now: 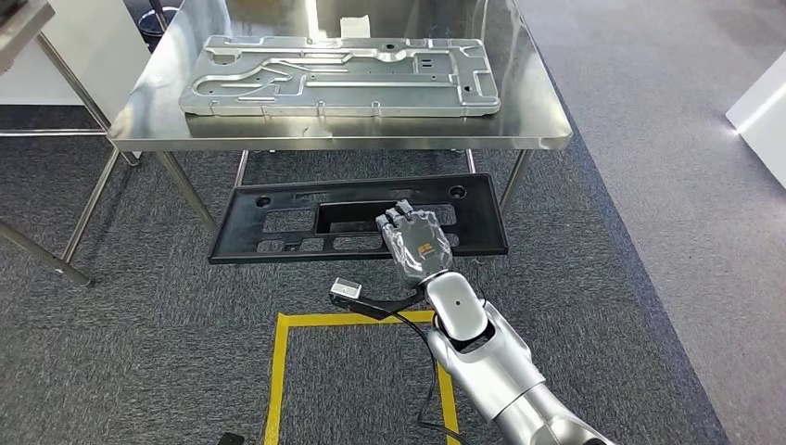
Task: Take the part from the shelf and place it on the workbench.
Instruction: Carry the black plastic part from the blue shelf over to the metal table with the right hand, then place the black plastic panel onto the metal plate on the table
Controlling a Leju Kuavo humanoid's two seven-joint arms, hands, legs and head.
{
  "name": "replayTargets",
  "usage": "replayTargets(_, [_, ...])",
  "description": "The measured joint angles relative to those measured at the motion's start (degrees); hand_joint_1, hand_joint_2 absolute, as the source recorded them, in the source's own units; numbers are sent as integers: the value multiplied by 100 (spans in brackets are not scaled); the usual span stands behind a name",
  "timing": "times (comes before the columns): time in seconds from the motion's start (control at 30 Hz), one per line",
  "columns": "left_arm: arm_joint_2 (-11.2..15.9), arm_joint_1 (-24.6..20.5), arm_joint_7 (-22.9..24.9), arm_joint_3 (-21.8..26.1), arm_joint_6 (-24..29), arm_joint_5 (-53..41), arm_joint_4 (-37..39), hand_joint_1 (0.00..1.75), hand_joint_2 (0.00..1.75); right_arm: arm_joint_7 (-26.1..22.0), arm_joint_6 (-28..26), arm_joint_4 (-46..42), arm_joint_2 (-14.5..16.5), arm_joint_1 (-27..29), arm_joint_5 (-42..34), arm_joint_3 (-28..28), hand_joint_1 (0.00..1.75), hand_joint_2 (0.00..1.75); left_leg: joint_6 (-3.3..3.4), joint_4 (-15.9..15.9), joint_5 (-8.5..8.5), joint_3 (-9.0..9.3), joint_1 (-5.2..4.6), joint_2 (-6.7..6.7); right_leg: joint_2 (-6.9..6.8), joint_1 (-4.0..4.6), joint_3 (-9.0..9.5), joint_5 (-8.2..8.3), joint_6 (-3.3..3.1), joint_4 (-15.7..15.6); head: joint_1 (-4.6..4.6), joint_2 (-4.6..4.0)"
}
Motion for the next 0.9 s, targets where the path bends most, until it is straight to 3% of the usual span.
replayTargets(0.03, [-3, 6, -8, -1, 6, -4, 0, 0, 0, 9, -9, 5, -7, 15, 5, -1, 175, 175, -6, 0, -46, 59, 0, -3, -2, -8, -80, 79, 5, -34, 1, 0])
replayTargets(0.07, [-9, 10, -12, -3, 11, -8, 1, 0, 0, 20, -19, 10, -14, 27, 11, -2, 175, 175, -18, 0, -99, 135, 0, -5, -4, -13, -55, 278, -5, -275, 1, 1])
replayTargets(0.13, [-28, 11, -16, -7, 18, -12, 1, 0, 0, 34, -51, 17, -25, 39, 21, -4, 175, 175, -58, 1, -217, 294, -4, -8, -13, 3, 150, 810, -61, -1039, -1, -1])
replayTargets(0.2, [-48, -4, -20, -11, 24, -18, 2, 0, 0, 52, -91, 25, -31, 43, 25, -9, 175, 175, -126, -28, -319, 387, -12, -10, -21, 42, 291, 1041, -133, -1509, -2, 0])
replayTargets(0.3, [-56, -16, -26, -14, 27, -21, 2, 0, 0, 83, -120, 29, -25, 57, 10, -39, 175, 175, -229, 25, -322, 457, -19, -4, -8, 42, 433, 1008, -239, -1644, -9, 1])
replayTargets(0.37, [-56, -24, -32, -15, 27, -21, 1, 0, 0, 87, -156, 29, -9, 55, -6, -61, 175, 175, -279, 383, -305, 332, -9, 3, -5, 20, 583, 958, -316, -1690, -27, 0])
replayTargets(0.43, [-56, -26, -34, -15, 26, -21, 0, 0, 0, 80, -204, 28, 8, 50, -12, -73, 175, 175, -321, 1063, -476, -97, 6, 6, -7, 17, 712, 858, -361, -1706, -43, 1])
replayTargets(0.47, [-57, -16, -33, -15, 26, -22, 1, 0, 0, 73, -221, 29, 13, 54, -13, -75, 175, 175, -342, 1362, -641, -339, 12, 6, -3, 19, 775, 796, -367, -1706, -45, 1])
replayTargets(0.53, [-59, 14, -32, -15, 25, -23, 2, 0, 0, 58, -223, 31, 16, 65, -5, -79, 175, 175, -374, 1553, -899, -660, 23, 7, 12, 20, 934, 657, -359, -1705, -44, 1])
replayTargets(0.57, [-60, 23, -32, -15, 25, -24, 2, 0, 0, 50, -220, 32, 16, 65, 0, -81, 175, 175, -380, 1384, -870, -702, 29, 8, 20, 18, 1031, 579, -346, -1705, -45, 0])
replayTargets(0.6, [-60, 28, -32, -15, 26, -25, 2, 0, 0, 44, -215, 33, 16, 59, 5, -83, 175, 175, -374, 1075, -668, -681, 37, 11, 24, 17, 1134, 496, -329, -1705, -45, 0])
replayTargets(0.67, [-60, 46, -30, -15, 26, -25, 4, 0, 0, 32, -196, 43, 14, 34, 10, -88, 175, 175, -335, 420, 42, -615, 34, 31, 31, 26, 1294, 327, -276, -1696, -51, 0])
replayTargets(0.7, [-60, 50, -28, -15, 25, -26, 5, 0, 0, 26, -180, 50, 14, 13, 14, -95, 175, 175, -301, 234, 304, -588, 21, 39, 35, 29, 1341, 254, -240, -1698, -48, 0])
replayTargets(0.73, [-60, 57, -26, -16, 24, -26, 7, 0, 0, 21, -165, 57, 13, -8, 19, -103, 175, 175, -263, 152, 433, -573, 7, 40, 41, 34, 1376, 210, -199, -1689, -46, 1])
replayTargets(0.83, [-60, 43, -27, -21, 21, -39, 7, 0, 0, 6, -120, 62, 14, -104, 39, -130, 175, 175, -139, 104, 322, -411, 6, 17, 34, 29, 1302, 312, -88, -1383, -33, 1])
replayTargets(0.9, [-58, 16, -32, -25, 21, -52, 7, 0, 0, -5, -94, 70, 13, -192, 46, -141, 175, 175, -88, 64, 225, -246, 22, 9, 12, 20, 880, 450, -41, -723, -17, 1])
